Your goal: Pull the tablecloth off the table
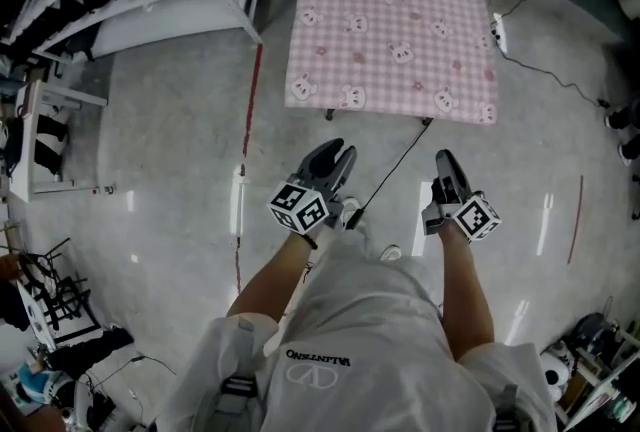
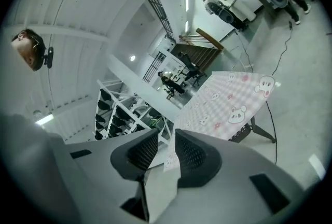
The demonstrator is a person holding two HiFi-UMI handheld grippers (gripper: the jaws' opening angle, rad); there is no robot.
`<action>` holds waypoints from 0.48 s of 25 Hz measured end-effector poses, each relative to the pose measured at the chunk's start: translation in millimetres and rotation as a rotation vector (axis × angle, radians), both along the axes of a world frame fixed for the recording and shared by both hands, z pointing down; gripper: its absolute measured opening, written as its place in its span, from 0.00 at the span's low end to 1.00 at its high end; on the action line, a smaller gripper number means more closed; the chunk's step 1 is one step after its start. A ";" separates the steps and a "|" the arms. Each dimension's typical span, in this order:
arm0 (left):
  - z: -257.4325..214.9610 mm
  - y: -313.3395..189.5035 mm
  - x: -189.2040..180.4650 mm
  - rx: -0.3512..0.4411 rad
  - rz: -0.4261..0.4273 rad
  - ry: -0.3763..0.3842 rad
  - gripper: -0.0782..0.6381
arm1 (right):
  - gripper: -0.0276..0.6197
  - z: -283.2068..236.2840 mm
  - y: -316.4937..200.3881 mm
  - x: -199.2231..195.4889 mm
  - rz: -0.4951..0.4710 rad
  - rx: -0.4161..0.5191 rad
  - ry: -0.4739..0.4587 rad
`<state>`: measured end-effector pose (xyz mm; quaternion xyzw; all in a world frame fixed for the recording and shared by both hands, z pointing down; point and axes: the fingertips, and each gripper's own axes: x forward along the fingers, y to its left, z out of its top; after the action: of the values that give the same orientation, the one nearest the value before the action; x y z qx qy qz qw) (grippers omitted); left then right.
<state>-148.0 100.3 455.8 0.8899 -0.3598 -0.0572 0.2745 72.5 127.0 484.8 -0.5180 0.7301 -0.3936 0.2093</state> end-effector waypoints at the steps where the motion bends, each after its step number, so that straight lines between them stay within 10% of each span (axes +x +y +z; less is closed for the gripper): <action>1: 4.4 -2.7 -1.0 -0.009 0.007 0.003 0.28 | 0.22 0.5 -3.3 -1.1 0.003 0.002 0.004; 12: 52.6 -30.7 4.8 -0.145 0.023 0.094 0.29 | 0.23 44.6 -48.2 -13.5 0.001 -0.073 -0.096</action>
<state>-143.2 69.7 508.4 0.8680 -0.3396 -0.0697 0.3554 59.0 78.9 529.4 -0.5059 0.7043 -0.4442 0.2253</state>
